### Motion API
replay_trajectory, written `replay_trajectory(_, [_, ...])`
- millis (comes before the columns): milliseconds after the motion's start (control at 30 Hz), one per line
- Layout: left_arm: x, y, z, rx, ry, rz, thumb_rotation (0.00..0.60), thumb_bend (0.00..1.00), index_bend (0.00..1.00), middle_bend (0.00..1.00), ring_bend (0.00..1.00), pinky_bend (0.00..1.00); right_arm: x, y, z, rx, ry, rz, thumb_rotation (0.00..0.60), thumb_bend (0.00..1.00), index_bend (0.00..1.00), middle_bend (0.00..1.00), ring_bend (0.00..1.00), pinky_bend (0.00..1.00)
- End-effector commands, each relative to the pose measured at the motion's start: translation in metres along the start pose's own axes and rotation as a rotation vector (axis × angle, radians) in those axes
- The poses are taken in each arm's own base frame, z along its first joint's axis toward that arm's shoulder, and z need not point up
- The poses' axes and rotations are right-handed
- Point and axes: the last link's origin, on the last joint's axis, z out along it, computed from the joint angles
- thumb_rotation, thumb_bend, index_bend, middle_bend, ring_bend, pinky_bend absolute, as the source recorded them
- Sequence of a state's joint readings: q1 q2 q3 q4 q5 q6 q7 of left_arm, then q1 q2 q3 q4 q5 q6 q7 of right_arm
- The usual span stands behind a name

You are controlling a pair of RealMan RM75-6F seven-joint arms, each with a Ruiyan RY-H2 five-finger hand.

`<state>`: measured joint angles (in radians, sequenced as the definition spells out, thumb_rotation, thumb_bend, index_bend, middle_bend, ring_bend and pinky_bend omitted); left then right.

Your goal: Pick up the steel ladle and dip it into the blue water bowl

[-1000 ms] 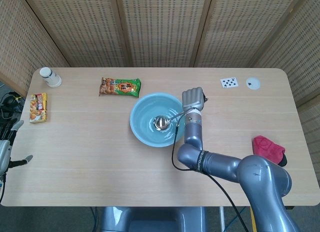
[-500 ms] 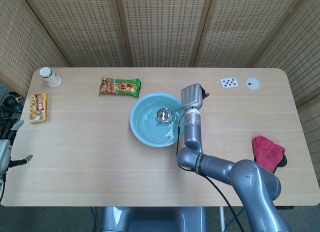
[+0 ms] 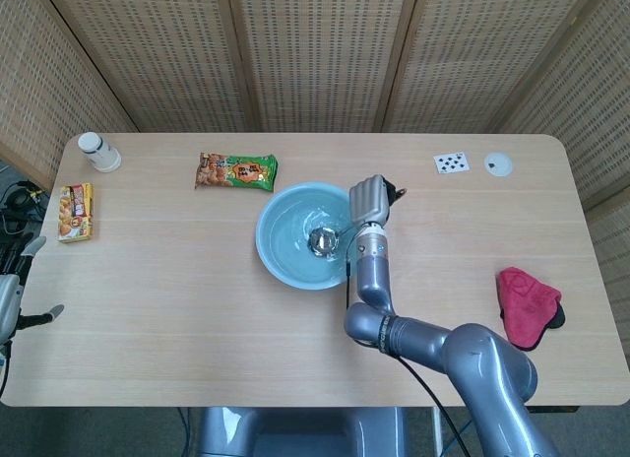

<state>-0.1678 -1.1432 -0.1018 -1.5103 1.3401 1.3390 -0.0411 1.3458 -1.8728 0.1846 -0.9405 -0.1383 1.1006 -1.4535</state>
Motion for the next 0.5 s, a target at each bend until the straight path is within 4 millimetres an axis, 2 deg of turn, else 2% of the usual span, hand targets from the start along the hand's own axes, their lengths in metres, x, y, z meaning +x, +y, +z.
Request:
replay_trajectory(33, [0.0,0.0,0.0,0.0,0.0,-0.001,0.6,0.0,0.0,0.0,0.0,0.0,-0.001,-0.002,-0.001,0.004,-0.001,-0.006,0.6,0.89,0.75,1.0,1.0,1.0])
replay_trajectory(500, [0.001,0.001,-0.001,-0.005,0.003,-0.006,0.6,0.0,0.0,0.0,0.0,0.0,0.002,0.009,-0.005,0.024,-0.109,0.175,0.6,0.89,0.75,1.0,1.0,1.0])
